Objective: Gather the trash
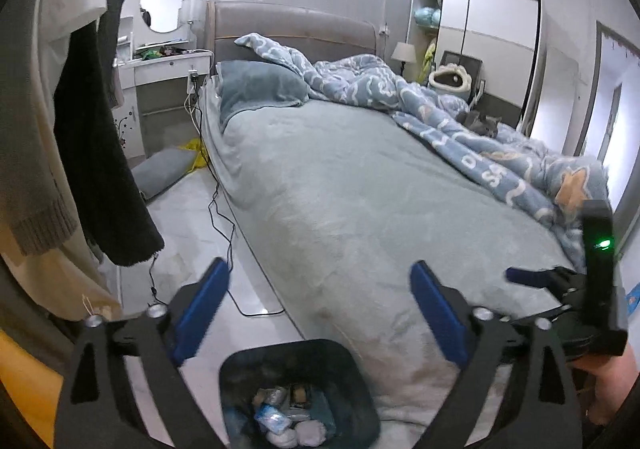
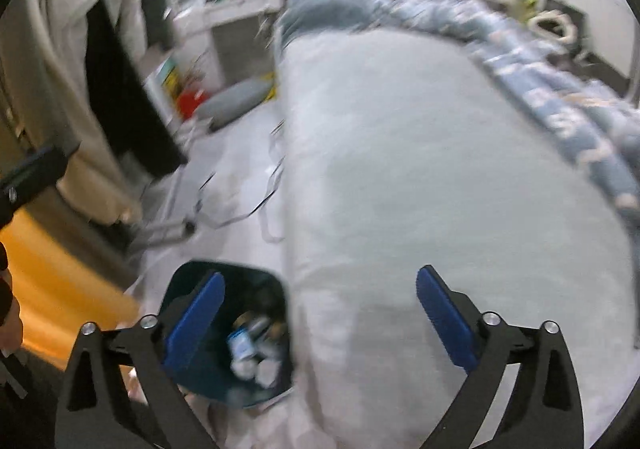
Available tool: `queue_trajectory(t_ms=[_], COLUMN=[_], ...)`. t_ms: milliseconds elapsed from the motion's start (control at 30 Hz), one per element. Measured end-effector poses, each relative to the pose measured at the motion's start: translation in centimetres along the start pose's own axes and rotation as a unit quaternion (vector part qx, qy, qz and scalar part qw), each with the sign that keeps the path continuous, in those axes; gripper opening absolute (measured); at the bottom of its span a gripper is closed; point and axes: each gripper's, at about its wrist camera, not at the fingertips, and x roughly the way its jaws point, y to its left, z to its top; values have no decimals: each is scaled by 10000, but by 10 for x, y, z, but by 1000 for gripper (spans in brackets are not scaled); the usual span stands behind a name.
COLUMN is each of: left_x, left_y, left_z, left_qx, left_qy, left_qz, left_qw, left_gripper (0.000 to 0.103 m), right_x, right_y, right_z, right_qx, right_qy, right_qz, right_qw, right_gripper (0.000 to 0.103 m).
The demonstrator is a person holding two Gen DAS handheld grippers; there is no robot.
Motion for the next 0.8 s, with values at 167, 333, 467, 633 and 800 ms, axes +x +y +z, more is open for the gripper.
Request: queue_trajectory(t_ms=[167,333,467,633,800], left_x=[-9,-33,-53,-74,-91], left_y=[-11,-23,-29,-34,-33], left_z=[-16,-19,-25,-32,-44], left_qx=[-2,265,403,510,449], left_qy=[152,-227,-455,-442,-334], left_qz=[184,465,527,628,564], left_qw=[9997,9983,9968,9957,9968], left_gripper=[98,100,100,100,100], right_x=[-43,-106,-155,-190,-215], right_y=[-28,-45,-63,-78,-87], right_z=[-6,-24,-46,-75,-104], right_qx=[237,234,222,501,704], right_qy=[-696,-1418,-1715,-1707,-1674], right_qz=[-483,-865,-1078,-1139,-1063], right_qw=[9961,9858,9790,9774,9776], right_gripper=[100,100,100,100,100])
